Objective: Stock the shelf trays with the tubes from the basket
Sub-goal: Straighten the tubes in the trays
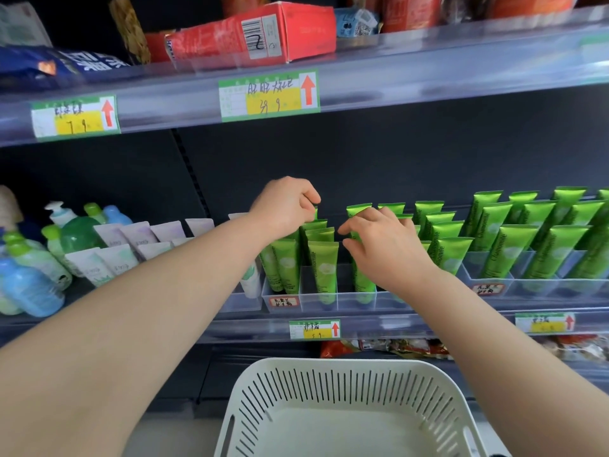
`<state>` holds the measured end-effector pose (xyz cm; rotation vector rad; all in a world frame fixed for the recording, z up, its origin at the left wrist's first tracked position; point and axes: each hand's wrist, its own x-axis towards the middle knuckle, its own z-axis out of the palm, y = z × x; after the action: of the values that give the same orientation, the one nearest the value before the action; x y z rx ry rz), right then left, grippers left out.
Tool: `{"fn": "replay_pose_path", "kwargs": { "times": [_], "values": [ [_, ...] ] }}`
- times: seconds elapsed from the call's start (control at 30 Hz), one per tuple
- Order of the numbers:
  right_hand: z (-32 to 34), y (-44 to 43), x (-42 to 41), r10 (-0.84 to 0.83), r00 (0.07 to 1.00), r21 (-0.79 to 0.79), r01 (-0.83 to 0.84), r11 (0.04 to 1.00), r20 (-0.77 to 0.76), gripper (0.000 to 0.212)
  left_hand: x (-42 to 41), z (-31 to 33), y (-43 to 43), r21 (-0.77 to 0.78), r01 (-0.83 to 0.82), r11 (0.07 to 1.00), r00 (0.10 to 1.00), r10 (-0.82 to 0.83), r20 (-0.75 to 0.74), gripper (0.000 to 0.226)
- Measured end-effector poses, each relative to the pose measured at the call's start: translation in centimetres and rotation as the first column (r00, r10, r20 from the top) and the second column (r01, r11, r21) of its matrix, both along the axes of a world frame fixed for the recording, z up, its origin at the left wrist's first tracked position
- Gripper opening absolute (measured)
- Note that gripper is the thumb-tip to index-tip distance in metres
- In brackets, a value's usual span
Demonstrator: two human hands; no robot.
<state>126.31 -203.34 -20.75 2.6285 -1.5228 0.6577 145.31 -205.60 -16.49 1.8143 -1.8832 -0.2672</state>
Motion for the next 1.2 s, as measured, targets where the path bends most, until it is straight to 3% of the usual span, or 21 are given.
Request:
{"fn": "replay_pose_path", "kwargs": {
  "times": [0.17, 0.3, 0.53, 0.73, 1.1, 1.2],
  "values": [
    [-0.3, -0.1, -0.3, 0.004, 1.000, 0.012, -0.004, 1.000, 0.017, 0.027, -0.2, -0.5, -0.6, 0.072, -0.038, 0.997, 0.980, 0.023, 0.196, 0.022],
    [-0.2, -0.4, -0.6, 0.002, 1.000, 0.003, -0.002, 1.000, 0.029, 0.027, -0.5, -0.9, -1.0, 0.055, -0.063, 0.996, 0.967, 0.047, 0.251, 0.027],
    [-0.3, -0.7, -0.9, -0.009, 1.000, -0.009, 0.010, 1.000, 0.029, 0.027, -1.0, -1.6, -1.4, -0.005, -0.065, 0.998, 0.988, 0.065, 0.137, 0.030],
    [-0.4, -0.7, -0.7, -0.010, 1.000, 0.008, 0.010, 1.000, 0.012, 0.028, -1.1, -1.8, -1.7, 0.024, -0.028, 0.999, 0.991, 0.025, 0.129, 0.031],
    [0.1, -0.6, -0.3, -0.008, 1.000, 0.000, 0.008, 1.000, -0.008, 0.026, 0.3, -1.5, -2.0, 0.007, -0.049, 0.999, 0.992, 0.050, -0.119, 0.022],
    [-0.1, -0.6, -0.3, -0.009, 1.000, -0.011, 0.009, 1.000, -0.016, 0.027, 0.6, -1.0, -2.3, -0.059, -0.095, 0.994, 0.994, 0.092, -0.053, 0.018]
  ]
}}
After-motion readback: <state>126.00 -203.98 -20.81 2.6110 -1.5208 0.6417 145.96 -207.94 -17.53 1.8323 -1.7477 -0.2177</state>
